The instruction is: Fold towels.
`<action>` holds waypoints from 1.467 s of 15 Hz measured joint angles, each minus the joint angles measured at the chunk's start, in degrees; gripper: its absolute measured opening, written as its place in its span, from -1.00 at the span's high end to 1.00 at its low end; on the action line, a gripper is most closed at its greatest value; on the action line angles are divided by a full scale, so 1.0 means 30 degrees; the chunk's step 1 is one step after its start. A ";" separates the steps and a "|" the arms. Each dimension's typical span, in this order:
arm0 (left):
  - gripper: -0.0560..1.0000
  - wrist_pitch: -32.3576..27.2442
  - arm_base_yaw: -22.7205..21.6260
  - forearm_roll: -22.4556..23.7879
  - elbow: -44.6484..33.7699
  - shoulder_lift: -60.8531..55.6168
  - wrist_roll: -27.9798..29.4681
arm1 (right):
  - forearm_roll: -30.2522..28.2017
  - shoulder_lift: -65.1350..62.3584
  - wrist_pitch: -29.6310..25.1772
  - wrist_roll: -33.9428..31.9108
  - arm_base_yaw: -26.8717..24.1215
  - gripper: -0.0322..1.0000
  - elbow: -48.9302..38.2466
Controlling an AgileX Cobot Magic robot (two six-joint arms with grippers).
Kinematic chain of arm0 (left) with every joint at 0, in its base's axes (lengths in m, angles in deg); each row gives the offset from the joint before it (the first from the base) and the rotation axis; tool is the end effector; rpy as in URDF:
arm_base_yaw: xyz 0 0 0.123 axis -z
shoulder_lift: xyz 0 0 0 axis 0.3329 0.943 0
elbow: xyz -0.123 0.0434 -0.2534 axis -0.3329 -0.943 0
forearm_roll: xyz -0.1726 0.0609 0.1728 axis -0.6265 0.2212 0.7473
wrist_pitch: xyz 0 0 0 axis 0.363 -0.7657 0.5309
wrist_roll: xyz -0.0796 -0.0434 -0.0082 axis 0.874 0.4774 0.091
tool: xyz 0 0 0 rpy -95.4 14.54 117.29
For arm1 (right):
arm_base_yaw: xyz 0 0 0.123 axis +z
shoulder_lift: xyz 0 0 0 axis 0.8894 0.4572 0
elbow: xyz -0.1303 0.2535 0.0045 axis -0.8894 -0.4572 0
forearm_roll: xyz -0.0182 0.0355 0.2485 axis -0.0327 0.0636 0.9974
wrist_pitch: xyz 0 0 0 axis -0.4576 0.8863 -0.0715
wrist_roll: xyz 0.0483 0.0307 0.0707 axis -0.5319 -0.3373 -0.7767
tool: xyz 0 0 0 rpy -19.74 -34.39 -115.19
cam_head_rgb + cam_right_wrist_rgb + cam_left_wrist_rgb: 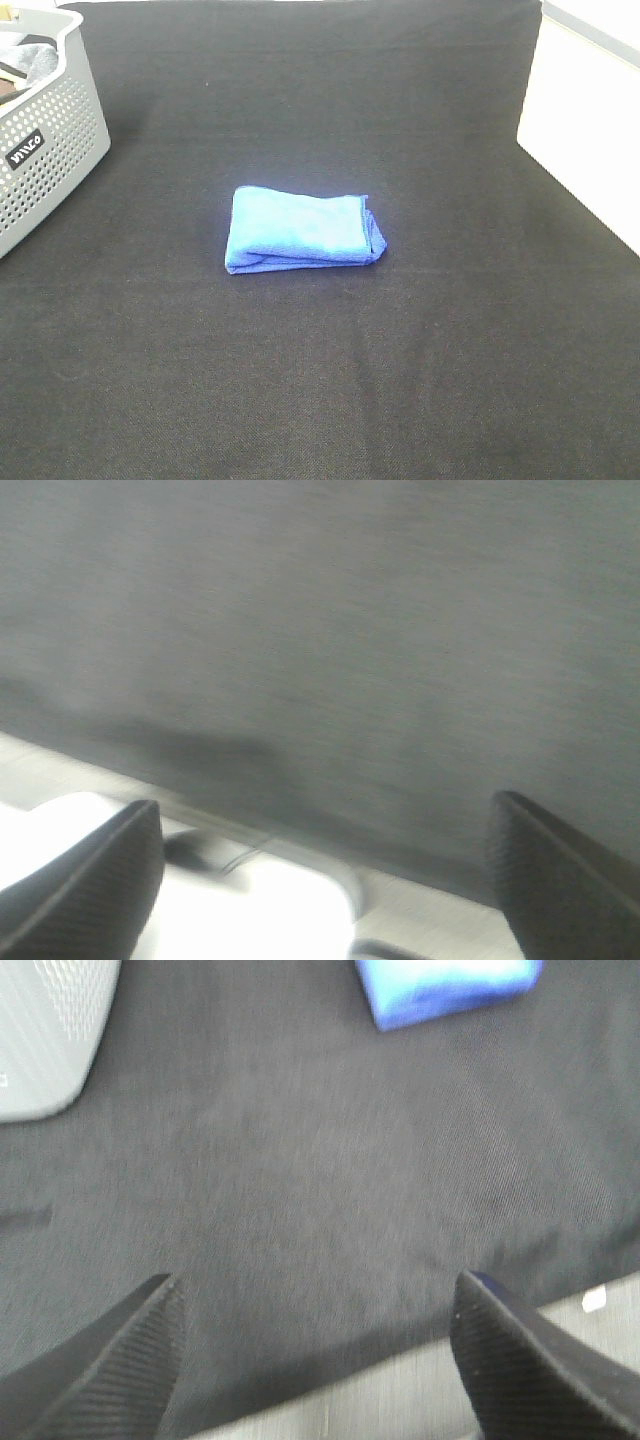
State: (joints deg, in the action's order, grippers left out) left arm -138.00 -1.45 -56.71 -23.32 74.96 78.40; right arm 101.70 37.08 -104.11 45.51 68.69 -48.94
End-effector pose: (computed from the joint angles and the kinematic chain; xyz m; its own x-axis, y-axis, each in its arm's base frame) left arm -0.0096 -0.0027 0.2852 -0.6068 0.0642 -0.7922 0.2796 0.9503 -0.1371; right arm 0.0673 0.0240 0.2807 -0.7967 -0.2151 -0.5648 -0.3123 0.9466 0.0800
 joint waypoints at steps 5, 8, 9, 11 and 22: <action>-0.45 -0.0172 0.0000 -0.3037 -0.0859 -0.1127 -0.3018 | -0.0974 -0.8193 0.0401 0.0000 0.0000 -0.66 -0.0936; -0.45 -0.0134 0.0000 -0.4259 -0.0859 -0.1127 -0.4641 | -0.0974 -0.9473 0.0497 0.0000 0.0000 -0.66 -0.1031; -0.45 -0.0134 0.0000 -0.4335 -0.0802 -0.1127 -0.4927 | -0.0974 -0.9492 0.0840 0.0019 0.0000 -0.66 -0.1222; -0.45 0.0821 0.0000 -0.3896 -0.0535 -0.1127 -0.7735 | -0.0955 -0.9511 0.1127 0.0019 0.0000 -0.66 -0.1318; -0.45 0.3037 0.0000 -0.1891 -0.1184 -0.1127 -0.6532 | -0.0955 -0.9511 0.1165 0.0019 0.0000 -0.66 -0.1318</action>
State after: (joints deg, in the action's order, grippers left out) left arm -128.89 -1.45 -62.38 -26.87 71.58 58.81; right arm 98.84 8.54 -100.61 45.57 68.69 -52.89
